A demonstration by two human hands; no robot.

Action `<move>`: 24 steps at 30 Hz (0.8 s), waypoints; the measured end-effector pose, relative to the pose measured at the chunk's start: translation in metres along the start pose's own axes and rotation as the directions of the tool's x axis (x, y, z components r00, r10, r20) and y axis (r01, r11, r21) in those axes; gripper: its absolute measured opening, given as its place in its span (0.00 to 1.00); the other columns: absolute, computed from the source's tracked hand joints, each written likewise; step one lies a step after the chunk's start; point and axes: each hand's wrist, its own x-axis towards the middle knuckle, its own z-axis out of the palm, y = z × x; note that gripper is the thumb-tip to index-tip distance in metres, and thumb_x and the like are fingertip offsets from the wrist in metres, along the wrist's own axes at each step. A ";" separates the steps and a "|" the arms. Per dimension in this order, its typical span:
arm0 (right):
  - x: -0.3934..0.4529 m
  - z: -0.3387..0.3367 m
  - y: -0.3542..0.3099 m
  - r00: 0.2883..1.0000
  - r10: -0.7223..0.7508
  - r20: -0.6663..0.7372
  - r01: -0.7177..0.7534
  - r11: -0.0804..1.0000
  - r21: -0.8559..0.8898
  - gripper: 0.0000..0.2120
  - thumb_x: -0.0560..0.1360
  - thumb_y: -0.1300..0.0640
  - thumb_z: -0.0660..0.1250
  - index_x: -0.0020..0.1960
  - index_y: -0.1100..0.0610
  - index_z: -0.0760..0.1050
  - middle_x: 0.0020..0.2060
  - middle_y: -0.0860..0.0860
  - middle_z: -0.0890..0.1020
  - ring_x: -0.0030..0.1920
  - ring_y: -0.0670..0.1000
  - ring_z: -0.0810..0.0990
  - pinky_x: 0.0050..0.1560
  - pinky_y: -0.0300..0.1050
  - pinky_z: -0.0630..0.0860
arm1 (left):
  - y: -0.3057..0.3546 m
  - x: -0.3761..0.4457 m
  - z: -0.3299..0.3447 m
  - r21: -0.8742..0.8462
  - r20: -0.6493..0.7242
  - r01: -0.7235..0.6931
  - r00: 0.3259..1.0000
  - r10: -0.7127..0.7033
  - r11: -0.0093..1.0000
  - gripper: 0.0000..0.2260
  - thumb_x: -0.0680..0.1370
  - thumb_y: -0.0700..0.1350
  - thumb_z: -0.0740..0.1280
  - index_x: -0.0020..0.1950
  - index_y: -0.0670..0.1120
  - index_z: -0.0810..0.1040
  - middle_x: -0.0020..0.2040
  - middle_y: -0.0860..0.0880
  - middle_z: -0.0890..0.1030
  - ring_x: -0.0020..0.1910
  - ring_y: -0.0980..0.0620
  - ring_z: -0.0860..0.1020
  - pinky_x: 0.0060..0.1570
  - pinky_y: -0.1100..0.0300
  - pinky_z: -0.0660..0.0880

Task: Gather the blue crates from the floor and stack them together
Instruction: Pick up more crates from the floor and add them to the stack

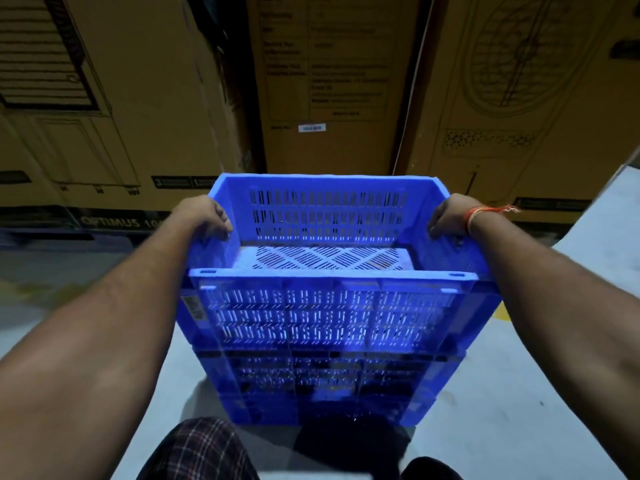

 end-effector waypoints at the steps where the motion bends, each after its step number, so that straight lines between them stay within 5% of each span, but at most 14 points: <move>1: 0.000 0.000 0.000 1.000 0.002 -0.004 -0.002 1.000 -0.003 0.08 0.61 0.56 0.79 0.40 0.51 0.85 0.40 0.50 0.86 0.40 0.50 0.84 0.42 0.39 0.76 | 0.000 0.000 0.000 0.003 0.007 -0.004 1.000 0.004 1.000 0.08 0.67 0.37 0.78 0.45 0.40 0.86 0.24 0.54 0.80 0.19 0.58 0.73 0.30 0.62 0.71; 11: -0.011 -0.001 -0.002 1.000 -0.012 -0.007 0.012 1.000 0.005 0.08 0.62 0.58 0.79 0.40 0.51 0.85 0.38 0.49 0.85 0.39 0.51 0.84 0.41 0.39 0.75 | 0.000 -0.009 0.000 0.023 -0.022 0.000 1.000 0.001 1.000 0.06 0.67 0.40 0.79 0.42 0.44 0.87 0.33 0.51 0.84 0.27 0.53 0.75 0.34 0.62 0.74; 17: -0.009 -0.003 0.001 0.997 -0.078 -0.020 0.079 0.997 0.025 0.07 0.65 0.63 0.77 0.41 0.54 0.85 0.21 0.41 0.79 0.17 0.41 0.74 0.28 0.38 0.74 | -0.004 -0.001 0.004 -0.024 -0.026 -0.038 0.999 0.038 0.999 0.03 0.69 0.37 0.77 0.40 0.42 0.86 0.38 0.45 0.85 0.32 0.49 0.77 0.37 0.57 0.77; 21: -0.007 -0.001 0.004 0.995 -0.104 -0.006 0.105 0.991 0.084 0.07 0.67 0.64 0.76 0.43 0.57 0.85 0.31 0.51 0.84 0.16 0.42 0.73 0.21 0.36 0.74 | -0.008 0.002 0.005 -0.029 -0.020 -0.059 0.998 0.059 0.998 0.05 0.68 0.36 0.78 0.42 0.40 0.86 0.39 0.41 0.85 0.34 0.47 0.78 0.43 0.51 0.80; 24: -0.004 -0.001 0.009 0.994 -0.114 -0.002 0.113 0.990 0.083 0.07 0.66 0.62 0.77 0.43 0.56 0.85 0.28 0.46 0.83 0.17 0.40 0.74 0.22 0.30 0.71 | -0.008 0.001 0.006 -0.003 -0.031 -0.063 0.998 0.062 0.998 0.04 0.69 0.37 0.78 0.39 0.42 0.85 0.39 0.39 0.85 0.31 0.46 0.76 0.40 0.55 0.78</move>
